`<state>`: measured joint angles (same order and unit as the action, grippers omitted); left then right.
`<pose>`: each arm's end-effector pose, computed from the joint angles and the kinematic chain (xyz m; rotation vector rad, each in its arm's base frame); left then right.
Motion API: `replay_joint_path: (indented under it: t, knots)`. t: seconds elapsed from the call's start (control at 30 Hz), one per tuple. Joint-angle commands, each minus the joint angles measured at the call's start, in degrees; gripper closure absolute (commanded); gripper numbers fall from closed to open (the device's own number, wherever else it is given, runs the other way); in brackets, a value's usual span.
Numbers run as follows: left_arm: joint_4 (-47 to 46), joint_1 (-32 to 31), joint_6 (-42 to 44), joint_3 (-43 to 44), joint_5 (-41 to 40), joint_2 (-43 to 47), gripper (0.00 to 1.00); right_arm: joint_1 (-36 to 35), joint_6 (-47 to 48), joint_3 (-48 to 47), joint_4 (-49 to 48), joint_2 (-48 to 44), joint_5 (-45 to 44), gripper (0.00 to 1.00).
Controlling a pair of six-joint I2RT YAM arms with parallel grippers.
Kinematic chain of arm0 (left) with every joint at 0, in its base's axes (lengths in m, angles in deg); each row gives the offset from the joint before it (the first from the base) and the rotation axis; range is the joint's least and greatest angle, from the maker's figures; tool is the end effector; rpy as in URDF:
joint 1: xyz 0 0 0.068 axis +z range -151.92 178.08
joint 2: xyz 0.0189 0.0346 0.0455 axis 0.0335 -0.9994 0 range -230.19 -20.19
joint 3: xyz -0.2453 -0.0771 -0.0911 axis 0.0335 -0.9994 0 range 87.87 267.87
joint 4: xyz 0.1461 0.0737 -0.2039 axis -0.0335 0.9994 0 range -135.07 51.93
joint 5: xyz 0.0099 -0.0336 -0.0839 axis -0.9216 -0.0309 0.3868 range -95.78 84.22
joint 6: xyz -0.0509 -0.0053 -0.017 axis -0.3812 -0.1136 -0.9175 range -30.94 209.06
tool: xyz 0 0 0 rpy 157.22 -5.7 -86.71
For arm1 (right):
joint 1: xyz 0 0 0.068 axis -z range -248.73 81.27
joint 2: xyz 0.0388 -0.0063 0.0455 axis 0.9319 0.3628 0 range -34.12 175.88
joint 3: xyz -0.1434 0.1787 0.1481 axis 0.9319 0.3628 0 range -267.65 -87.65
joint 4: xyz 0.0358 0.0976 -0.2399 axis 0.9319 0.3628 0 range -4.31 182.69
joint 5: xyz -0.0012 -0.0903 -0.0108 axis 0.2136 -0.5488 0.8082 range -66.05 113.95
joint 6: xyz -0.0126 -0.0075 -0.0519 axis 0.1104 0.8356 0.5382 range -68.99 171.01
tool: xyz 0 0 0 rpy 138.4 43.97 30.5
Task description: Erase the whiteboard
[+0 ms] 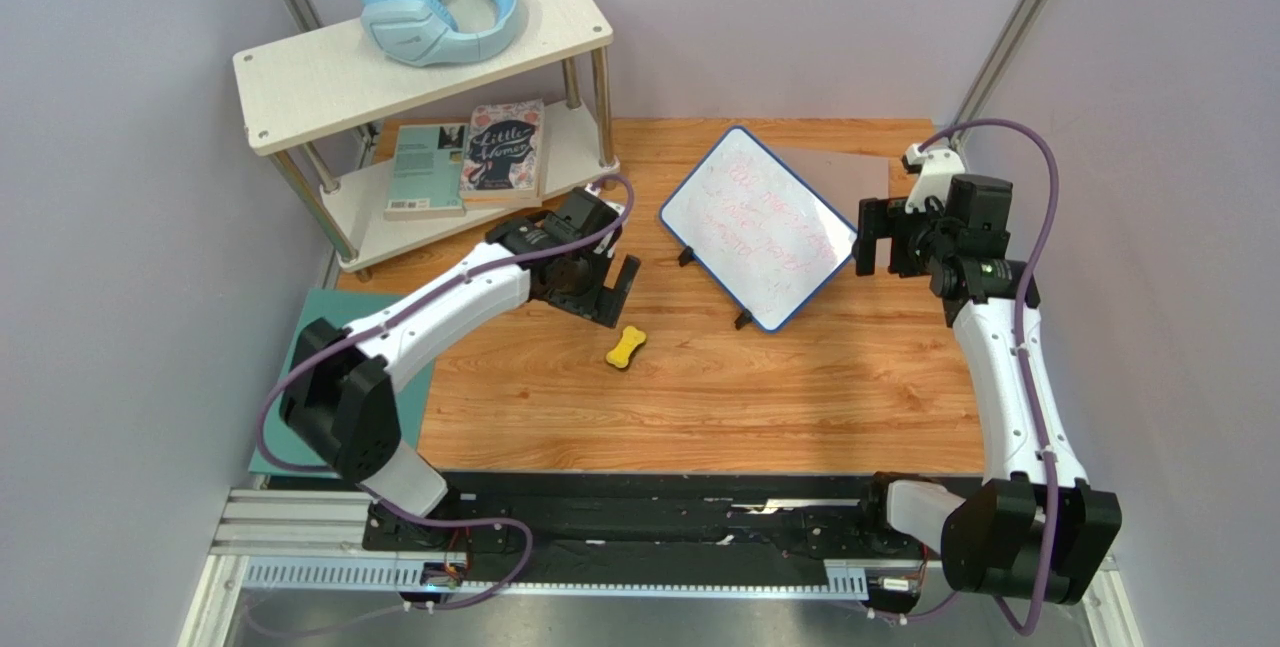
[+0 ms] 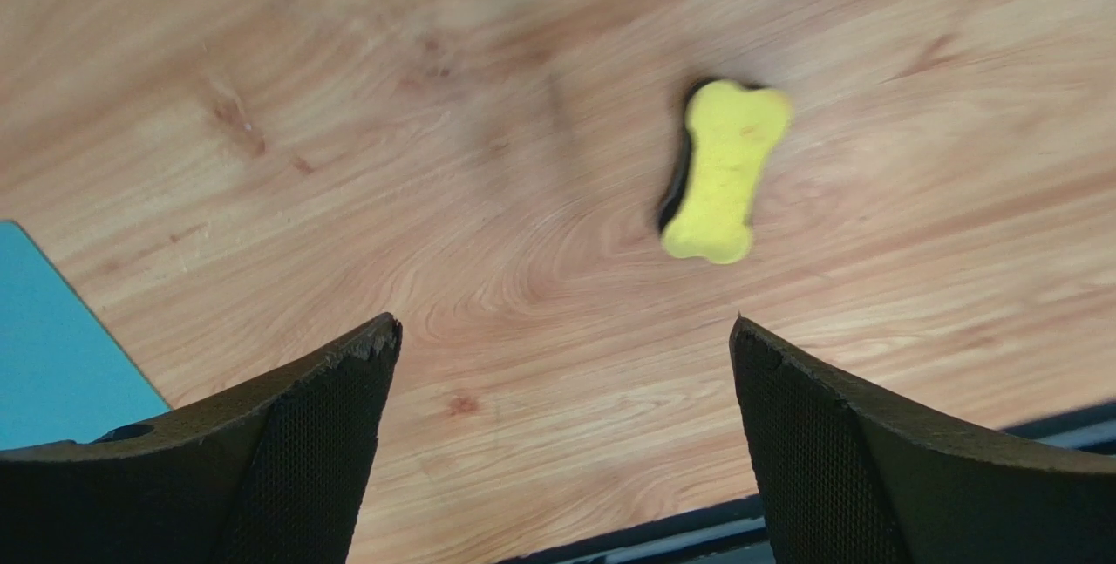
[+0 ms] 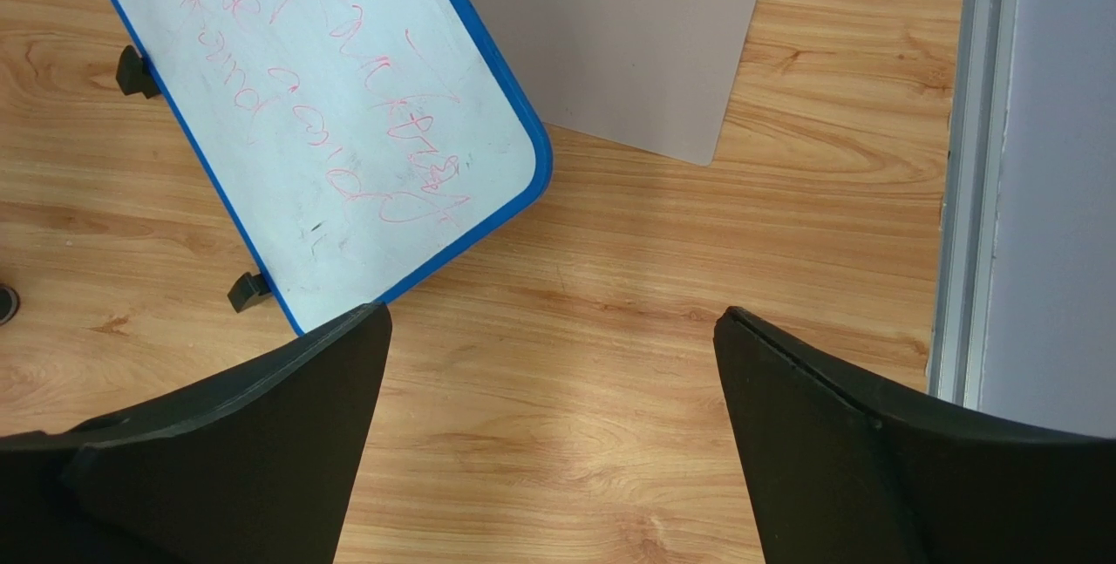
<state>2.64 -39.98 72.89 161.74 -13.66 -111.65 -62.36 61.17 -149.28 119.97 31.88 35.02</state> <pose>0.2582 -0.1960 0.2612 0.4718 2.6534 -0.1036 0.2458 -0.0206 0.3279 -0.1773 2.2242 0.0597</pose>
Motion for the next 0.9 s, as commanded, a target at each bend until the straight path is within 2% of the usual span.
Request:
replay_joint_path:
  t: [0.0, 0.1, 0.23, 0.7, 0.87]
  knots:
    - [-7.4, 0.1, 2.1, -2.2, 7.6, 5.2, 0.01, 0.4, -1.4, -1.7, -0.1, -0.9, 1.5, 0.0]
    - [-9.6, 0.1, 2.5, -3.3, 12.0, 4.2, 0.02, 1.0, -1.9, -1.7, -0.1, -0.1, 3.1, 0.0]
    - [-10.8, 0.0, 3.2, -3.4, 16.9, 0.2, 0.06, 3.1, -2.6, -1.5, -0.4, 0.1, 10.9, 0.0]
    - [-14.9, -0.9, 4.1, -1.9, 18.1, -9.6, 0.11, 6.6, -5.0, -1.9, -0.7, 3.4, 19.0, 0.0]
    - [-13.8, -1.4, 3.2, -0.3, 14.2, -12.2, 0.12, 8.0, -5.0, -2.0, -0.8, 4.5, 20.4, 0.0]
